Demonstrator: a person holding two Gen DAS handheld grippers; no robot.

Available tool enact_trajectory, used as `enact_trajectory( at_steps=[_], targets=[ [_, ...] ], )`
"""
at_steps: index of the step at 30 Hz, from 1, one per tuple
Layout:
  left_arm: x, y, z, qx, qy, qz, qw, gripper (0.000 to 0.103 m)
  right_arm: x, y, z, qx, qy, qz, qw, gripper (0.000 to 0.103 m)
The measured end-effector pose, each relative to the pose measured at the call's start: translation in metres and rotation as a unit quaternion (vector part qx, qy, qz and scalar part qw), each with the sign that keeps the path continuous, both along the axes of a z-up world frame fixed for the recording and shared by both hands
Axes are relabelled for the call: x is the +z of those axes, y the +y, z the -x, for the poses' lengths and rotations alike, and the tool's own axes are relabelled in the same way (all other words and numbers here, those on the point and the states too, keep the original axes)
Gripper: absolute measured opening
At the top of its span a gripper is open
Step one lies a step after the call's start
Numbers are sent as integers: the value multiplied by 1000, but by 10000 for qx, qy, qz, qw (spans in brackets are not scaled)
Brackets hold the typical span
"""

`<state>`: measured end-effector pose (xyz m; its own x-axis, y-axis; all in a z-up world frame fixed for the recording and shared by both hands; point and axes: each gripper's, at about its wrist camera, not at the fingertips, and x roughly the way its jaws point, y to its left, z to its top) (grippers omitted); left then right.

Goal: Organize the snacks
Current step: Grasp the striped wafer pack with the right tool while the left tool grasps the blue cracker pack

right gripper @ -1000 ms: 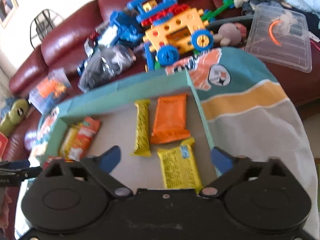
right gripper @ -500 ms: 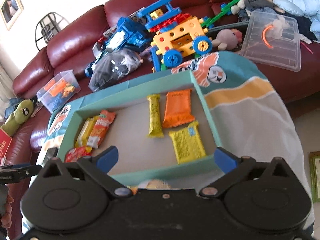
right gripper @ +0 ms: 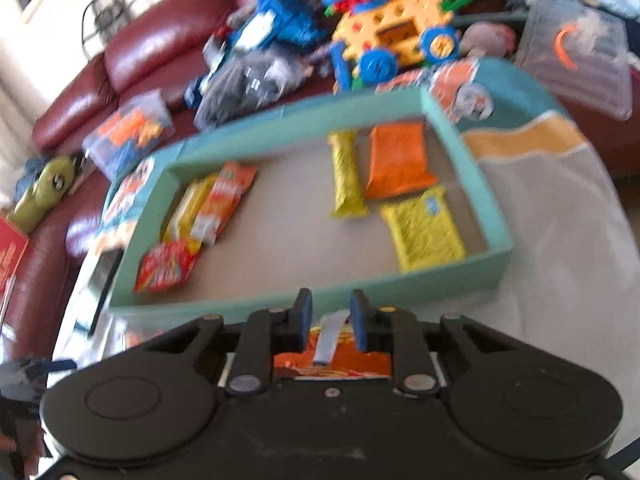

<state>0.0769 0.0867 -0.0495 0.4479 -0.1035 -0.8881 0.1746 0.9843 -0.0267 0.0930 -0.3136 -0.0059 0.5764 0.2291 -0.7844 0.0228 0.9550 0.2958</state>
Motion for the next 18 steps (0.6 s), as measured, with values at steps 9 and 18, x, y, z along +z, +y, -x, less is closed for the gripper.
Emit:
enact_trajectory(
  at_steps=[9,18],
  targets=[
    [-15,-1,6,-234,131,-174,9995,103,-21,9,43,596,538,-59,9968,21],
    [-21,-7,1,-565,133,-197,9981,97,-7,0,38,177,445,-114,9988,71]
  ],
)
